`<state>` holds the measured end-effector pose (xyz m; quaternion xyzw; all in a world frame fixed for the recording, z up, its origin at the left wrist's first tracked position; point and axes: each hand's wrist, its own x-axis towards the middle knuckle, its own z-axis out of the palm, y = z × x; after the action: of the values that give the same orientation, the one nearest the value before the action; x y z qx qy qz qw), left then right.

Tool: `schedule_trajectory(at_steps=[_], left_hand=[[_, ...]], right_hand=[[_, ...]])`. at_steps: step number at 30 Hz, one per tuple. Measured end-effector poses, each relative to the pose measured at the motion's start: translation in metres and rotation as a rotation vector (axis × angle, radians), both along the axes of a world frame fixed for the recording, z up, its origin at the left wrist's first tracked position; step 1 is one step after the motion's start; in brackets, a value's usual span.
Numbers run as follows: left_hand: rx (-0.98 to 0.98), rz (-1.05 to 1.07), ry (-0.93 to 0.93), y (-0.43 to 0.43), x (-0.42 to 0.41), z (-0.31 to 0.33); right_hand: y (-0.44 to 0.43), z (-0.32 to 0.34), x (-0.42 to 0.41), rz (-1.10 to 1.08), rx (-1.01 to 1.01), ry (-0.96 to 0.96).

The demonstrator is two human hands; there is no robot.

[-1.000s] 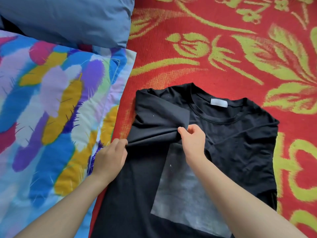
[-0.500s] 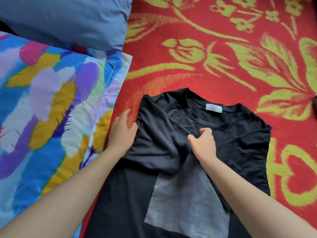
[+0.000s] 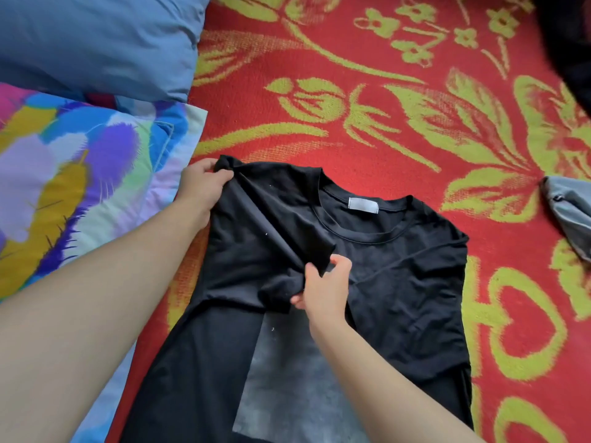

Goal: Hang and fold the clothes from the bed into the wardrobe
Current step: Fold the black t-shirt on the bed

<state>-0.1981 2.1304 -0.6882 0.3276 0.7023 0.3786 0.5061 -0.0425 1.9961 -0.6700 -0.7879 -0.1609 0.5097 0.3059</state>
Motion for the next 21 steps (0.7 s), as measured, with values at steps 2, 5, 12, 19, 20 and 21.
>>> schedule_trajectory(at_steps=[2, 5, 12, 19, 20, 21], left_hand=[[-0.014, -0.097, 0.121, -0.005, 0.003, -0.006], [-0.032, -0.135, 0.096, -0.014, 0.001, -0.01], [-0.088, -0.208, 0.008, -0.024, -0.005, -0.015], [-0.109, -0.244, -0.02, -0.026, -0.007, -0.015], [-0.114, -0.246, -0.023, -0.026, -0.007, -0.015], [-0.119, -0.244, -0.03, -0.026, -0.007, -0.015]], right_hand=[[-0.001, 0.0, 0.006, 0.121, -0.062, -0.004], [-0.012, -0.005, 0.016, 0.471, 0.032, -0.474], [-0.065, -0.035, 0.005, 1.366, 0.605, -1.132], [-0.031, -0.036, 0.015, 1.367, 0.78, -1.206], [-0.03, -0.037, 0.018, 1.365, 0.873, -1.148], [-0.031, -0.036, 0.021, 1.355, 0.951, -1.082]])
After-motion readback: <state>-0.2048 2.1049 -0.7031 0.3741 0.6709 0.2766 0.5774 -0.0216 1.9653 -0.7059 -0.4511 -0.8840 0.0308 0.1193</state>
